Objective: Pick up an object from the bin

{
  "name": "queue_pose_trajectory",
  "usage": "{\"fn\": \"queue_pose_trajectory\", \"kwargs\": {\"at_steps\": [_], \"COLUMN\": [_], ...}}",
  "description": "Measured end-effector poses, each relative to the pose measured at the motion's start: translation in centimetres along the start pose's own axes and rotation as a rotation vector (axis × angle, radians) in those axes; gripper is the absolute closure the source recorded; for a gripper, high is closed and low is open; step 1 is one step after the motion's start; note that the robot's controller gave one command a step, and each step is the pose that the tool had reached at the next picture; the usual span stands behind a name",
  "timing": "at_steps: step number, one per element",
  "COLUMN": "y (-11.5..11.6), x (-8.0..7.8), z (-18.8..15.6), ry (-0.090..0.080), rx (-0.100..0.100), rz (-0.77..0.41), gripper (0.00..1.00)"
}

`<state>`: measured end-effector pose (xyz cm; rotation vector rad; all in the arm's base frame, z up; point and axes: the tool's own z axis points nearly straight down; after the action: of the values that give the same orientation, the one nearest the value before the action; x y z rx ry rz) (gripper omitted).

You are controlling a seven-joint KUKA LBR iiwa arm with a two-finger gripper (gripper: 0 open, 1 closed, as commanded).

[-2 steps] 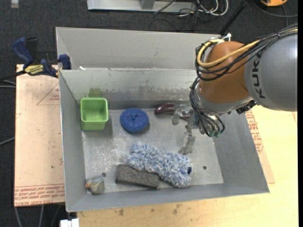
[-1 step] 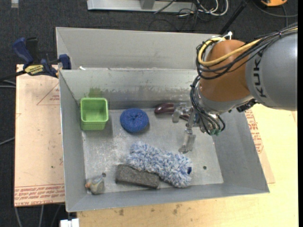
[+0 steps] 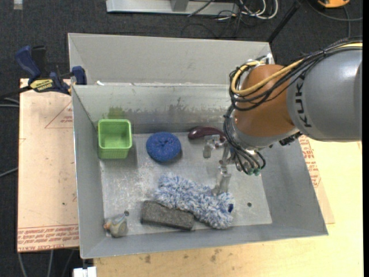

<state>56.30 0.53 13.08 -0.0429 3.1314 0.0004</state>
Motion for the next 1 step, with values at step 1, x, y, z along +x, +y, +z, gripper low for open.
{"fn": "queue_pose_trajectory", "kwargs": {"at_steps": [1], "y": [0.54], "x": [0.99], "z": [2.78], "ry": [0.012], "rx": [-0.001], "rz": [-0.027], "gripper": [0.0]}}
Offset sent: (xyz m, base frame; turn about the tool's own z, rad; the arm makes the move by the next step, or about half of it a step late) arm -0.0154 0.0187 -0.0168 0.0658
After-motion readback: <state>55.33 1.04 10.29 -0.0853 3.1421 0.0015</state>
